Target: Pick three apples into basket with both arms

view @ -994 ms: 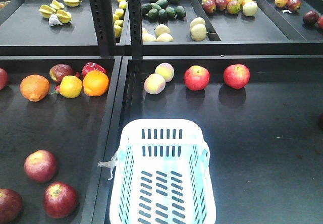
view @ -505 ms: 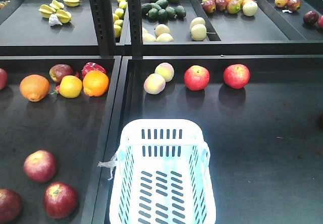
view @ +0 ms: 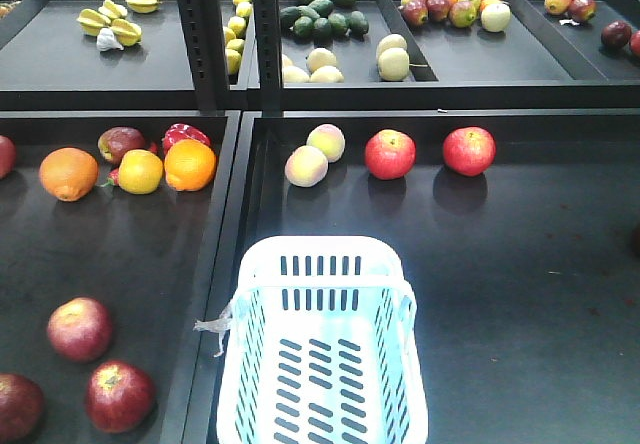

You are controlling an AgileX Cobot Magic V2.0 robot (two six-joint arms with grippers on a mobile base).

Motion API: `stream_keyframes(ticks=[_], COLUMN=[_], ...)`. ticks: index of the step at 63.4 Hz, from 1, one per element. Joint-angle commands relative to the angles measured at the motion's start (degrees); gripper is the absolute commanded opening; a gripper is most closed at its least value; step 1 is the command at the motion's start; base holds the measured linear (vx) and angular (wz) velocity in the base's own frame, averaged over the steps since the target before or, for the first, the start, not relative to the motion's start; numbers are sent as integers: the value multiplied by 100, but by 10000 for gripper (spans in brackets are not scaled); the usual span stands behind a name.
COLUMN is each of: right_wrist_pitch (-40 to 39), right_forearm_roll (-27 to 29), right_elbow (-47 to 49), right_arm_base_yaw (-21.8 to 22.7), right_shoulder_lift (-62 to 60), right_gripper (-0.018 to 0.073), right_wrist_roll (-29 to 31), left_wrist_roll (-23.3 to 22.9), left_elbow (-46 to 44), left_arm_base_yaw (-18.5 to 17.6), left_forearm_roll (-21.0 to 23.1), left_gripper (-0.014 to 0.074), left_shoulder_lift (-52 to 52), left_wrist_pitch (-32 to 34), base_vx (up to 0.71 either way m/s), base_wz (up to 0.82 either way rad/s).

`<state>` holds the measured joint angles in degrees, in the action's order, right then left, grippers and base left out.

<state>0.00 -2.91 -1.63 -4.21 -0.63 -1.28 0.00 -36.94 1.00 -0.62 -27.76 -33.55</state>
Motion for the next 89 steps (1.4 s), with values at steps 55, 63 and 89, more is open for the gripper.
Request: stream_keyframes(ticks=[55, 63, 89], right_wrist_pitch=[-407, -407, -407], right_forearm_roll=[-54, -54, -54], right_elbow=[-77, -77, -77], right_arm_base_yaw=[23, 23, 23], right_shoulder_lift=[10, 10, 10], right_gripper=[-9, -9, -9], right_wrist_roll=[31, 31, 31], left_wrist_roll=[736, 743, 5603], left_elbow=[-661, -624, -624], left_arm_base_yaw=[4, 4, -191], left_forearm_roll=[616, 616, 3759], left_gripper=[559, 672, 621], left_shoulder_lift=[-611, -611, -1482], left_wrist_pitch=[-490, -482, -234], base_vx=[0, 0, 0], base_wz=[0, 0, 0])
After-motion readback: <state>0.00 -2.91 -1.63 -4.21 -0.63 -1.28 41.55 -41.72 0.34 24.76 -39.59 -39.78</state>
